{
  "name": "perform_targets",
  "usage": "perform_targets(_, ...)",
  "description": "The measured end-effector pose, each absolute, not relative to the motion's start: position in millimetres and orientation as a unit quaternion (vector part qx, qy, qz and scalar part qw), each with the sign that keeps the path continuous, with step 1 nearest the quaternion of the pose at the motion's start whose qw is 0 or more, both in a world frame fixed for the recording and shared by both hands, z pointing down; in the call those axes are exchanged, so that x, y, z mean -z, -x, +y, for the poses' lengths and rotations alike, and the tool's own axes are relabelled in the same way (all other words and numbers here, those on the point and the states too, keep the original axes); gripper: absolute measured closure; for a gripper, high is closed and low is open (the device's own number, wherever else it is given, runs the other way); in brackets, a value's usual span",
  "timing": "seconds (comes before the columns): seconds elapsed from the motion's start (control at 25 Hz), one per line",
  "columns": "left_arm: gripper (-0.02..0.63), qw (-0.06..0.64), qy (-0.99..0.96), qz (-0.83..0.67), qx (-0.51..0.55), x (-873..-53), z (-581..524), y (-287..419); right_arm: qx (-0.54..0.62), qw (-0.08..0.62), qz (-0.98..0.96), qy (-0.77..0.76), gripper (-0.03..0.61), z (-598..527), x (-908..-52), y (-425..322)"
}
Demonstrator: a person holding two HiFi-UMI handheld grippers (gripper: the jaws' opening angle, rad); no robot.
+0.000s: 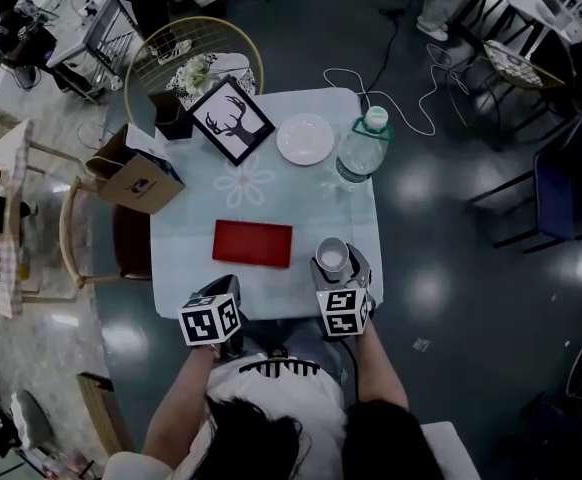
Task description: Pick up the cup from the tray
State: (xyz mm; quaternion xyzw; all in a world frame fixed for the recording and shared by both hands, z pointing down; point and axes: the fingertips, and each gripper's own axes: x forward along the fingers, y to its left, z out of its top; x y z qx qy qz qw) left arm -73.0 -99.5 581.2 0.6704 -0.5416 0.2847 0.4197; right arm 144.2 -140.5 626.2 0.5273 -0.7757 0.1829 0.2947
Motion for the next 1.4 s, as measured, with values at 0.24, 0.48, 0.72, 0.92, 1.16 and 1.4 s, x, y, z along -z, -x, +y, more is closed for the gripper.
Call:
perform_targets(0.24, 0.614, 0.420, -0.679, -0.533, -0.279, -577.7, -100.6, 66.3, -0.169, 0.292, -0.776, -0.533, 0.225, -134.6, -628.1, -149.0)
perform_targets(0.48, 0.614, 0.423, -0.676, -0.535, -0.280, -580.7, -98.2, 67.6, -0.187, 0.277, -0.771, -0.542, 0.199, -134.3, -630.6, -150.4)
perform_targets(0.72, 0.614, 0.424, -0.671, -0.544, -0.273, -578.7, -96.8, 73.3, -0.197, 0.259, -0.773, -0.544, 0.095, -132.0, -622.9, -147.8)
perform_targets(0.92, 0.614, 0.416, -0.681, -0.539, -0.269, -574.7, -101.9, 69.1, -0.183, 0.231, -0.775, -0.559, 0.074, -135.4, -598.8, -149.8)
perform_targets(1.16, 0.614, 0.405, -0.699, -0.532, -0.256, -564.8, -104.3, 59.7, -0.195, 0.200, -0.758, -0.589, 0.081, -130.6, -574.3, -156.9)
perform_targets(1.4, 0.614, 0.402, -0.706, -0.532, -0.239, -559.2, -104.0, 54.5, -0.184, 0.224, -0.756, -0.586, 0.182, -120.7, -552.5, -161.0)
